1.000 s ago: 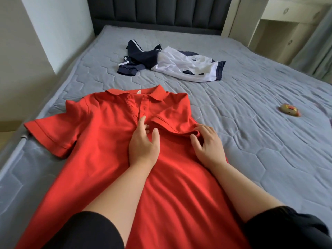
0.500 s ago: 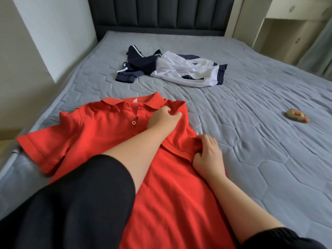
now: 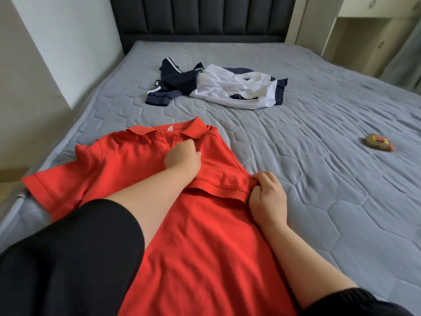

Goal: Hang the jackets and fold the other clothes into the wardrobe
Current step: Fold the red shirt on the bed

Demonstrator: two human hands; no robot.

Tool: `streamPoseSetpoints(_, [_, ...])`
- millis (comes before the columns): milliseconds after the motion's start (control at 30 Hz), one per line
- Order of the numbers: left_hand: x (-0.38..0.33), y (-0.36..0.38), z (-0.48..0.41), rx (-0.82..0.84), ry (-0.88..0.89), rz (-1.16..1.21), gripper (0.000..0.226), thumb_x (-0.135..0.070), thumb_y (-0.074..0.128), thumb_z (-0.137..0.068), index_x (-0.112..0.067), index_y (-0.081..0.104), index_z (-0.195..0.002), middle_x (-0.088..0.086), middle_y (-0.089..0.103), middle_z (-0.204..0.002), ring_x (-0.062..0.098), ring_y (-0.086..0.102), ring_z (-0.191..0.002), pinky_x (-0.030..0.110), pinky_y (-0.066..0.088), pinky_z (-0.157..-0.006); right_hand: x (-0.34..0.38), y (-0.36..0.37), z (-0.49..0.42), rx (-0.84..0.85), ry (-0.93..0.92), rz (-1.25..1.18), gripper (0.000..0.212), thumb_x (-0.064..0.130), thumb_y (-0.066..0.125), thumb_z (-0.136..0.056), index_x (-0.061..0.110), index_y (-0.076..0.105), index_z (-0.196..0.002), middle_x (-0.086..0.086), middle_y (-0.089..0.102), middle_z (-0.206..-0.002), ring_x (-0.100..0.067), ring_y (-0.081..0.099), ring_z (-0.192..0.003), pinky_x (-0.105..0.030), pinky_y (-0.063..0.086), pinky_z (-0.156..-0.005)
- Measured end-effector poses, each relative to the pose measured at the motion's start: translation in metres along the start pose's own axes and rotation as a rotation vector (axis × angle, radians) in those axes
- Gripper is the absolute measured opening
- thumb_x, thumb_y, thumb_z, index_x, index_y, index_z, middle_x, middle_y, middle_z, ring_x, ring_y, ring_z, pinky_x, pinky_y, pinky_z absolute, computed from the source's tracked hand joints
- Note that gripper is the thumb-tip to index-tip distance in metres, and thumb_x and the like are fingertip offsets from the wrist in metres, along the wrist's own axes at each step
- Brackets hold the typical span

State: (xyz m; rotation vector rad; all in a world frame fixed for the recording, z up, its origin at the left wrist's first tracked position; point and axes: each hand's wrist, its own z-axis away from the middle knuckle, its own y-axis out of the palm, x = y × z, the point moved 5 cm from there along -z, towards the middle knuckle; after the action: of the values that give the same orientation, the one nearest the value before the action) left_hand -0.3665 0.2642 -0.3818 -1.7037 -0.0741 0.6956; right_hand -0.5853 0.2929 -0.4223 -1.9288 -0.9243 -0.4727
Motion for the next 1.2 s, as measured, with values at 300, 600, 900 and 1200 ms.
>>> streamPoseSetpoints(300, [-0.021, 0.049, 0.063, 0.067, 0.576, -0.352, 0.054, -0.046, 0.031, -0.097, -0.019, 0.036, -0.144, 0.003, 0.034, -0.152, 0.022, 0.024, -0.142, 0.044, 0.018, -0.114, -0.027, 0.018, -0.023, 0.241, 0.36, -0.067, 0.04, 0.04, 0.057, -0.087, 0.014, 0.052, -0.057, 0.005, 0.053, -0.055, -0.014, 0.051, -0.062, -0.034, 0.038, -0.061])
streamPoseSetpoints(600, [0.003, 0.058, 0.077, -0.029, 0.416, -0.315, 0.058, -0.052, 0.021, -0.097, -0.032, 0.016, -0.151, 0.0, 0.008, -0.161, 0.022, -0.004, -0.147, 0.049, 0.0, -0.116, -0.042, 0.016, -0.035, 0.227, 0.447, -0.108, 0.019, 0.015, 0.066, -0.084, 0.009, 0.063, -0.066, -0.003, 0.059, -0.054, -0.012, 0.055, -0.051, -0.022, 0.038, -0.051])
streamPoseSetpoints(900, [0.046, 0.034, 0.119, 0.063, 0.375, -0.268, 0.066, -0.049, 0.026, -0.098, -0.023, 0.002, -0.153, -0.005, -0.005, -0.161, 0.018, -0.012, -0.147, 0.045, -0.004, -0.116, 0.046, 0.026, -0.013, 0.291, -0.002, 0.453, 0.049, 0.024, 0.043, -0.093, 0.013, 0.04, -0.14, -0.014, 0.037, -0.146, -0.031, 0.031, -0.135, -0.046, 0.024, -0.108])
streamPoseSetpoints(1200, [0.138, -0.013, 0.151, -0.026, 0.243, -0.365, 0.065, -0.055, 0.025, -0.095, -0.028, 0.008, -0.153, 0.0, 0.004, -0.161, 0.023, -0.005, -0.147, 0.046, -0.003, -0.116, 0.043, 0.039, 0.035, 0.629, 0.063, 0.768, 0.063, 0.047, 0.021, -0.098, 0.018, 0.01, -0.153, -0.005, 0.002, -0.161, -0.02, -0.002, -0.148, -0.052, -0.004, -0.116])
